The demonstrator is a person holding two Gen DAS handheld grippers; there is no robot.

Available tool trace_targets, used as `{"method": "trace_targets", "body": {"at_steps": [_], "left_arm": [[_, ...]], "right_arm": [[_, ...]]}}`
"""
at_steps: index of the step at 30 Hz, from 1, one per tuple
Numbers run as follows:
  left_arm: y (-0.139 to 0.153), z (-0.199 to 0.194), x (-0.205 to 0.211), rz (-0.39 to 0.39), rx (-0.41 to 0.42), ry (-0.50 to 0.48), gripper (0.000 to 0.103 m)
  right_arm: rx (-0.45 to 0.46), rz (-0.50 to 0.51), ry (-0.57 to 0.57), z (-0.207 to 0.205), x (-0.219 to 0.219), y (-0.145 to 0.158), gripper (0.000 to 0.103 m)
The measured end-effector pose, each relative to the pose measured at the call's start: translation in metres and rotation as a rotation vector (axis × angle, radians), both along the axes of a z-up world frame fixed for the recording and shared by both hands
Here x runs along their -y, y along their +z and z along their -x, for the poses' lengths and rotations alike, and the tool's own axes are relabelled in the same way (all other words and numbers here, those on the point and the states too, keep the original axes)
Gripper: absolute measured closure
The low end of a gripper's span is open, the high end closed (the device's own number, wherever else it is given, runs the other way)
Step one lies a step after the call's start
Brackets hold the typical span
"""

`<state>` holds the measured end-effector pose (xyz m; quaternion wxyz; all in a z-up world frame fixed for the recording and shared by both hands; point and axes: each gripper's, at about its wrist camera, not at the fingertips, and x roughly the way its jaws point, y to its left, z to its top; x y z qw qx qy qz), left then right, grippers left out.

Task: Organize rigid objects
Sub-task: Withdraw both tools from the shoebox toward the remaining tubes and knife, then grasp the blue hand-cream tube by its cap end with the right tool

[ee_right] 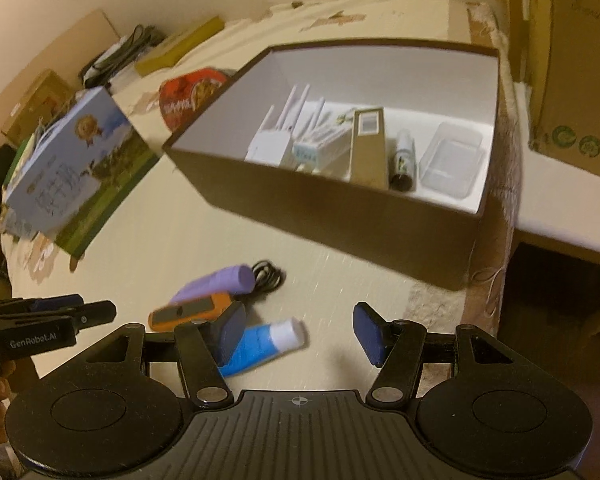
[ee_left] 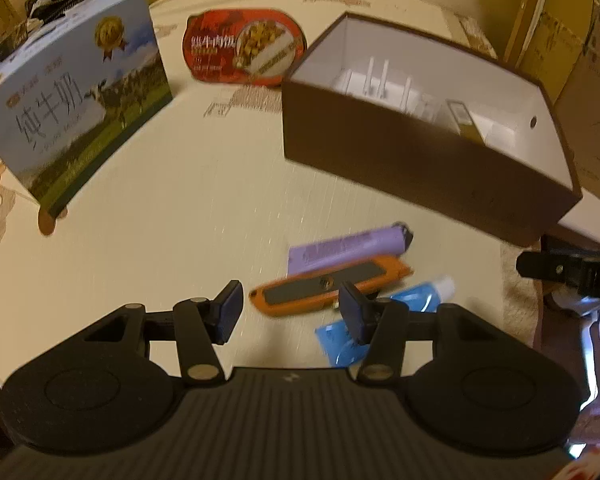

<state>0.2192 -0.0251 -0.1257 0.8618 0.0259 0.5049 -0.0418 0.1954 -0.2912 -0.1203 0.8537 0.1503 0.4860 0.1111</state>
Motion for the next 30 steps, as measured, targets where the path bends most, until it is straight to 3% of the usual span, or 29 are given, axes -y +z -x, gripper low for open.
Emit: {"method": "trace_targets", "body": {"at_steps": [15, 25, 29, 30], "left_arm": [[-0.035, 0.006, -0.001, -0.012, -0.038, -0.052, 0.054], [-0.062, 0.01, -0.008, -0.032, -0.08, -0.057, 0.054], [-0.064, 0.011, -0.014, -0.03, -0.09, -0.039, 0.054], [-0.064, 0.012, -0.015, -0.031, -0.092, -0.036, 0.054]], "right_arm": [[-0.049, 0.029, 0.067, 0.003, -0.016, -0.029, 0.046], [-0.013, 0.069, 0.117, -0.021, -0.034, -0.056, 0.047], [-0.013, 0.063, 0.133, -0.037, -0.039, -0.066, 0.072], [-0.017, 0.053, 0.13, -0.042, -0.04, -0.069, 0.073]]}}
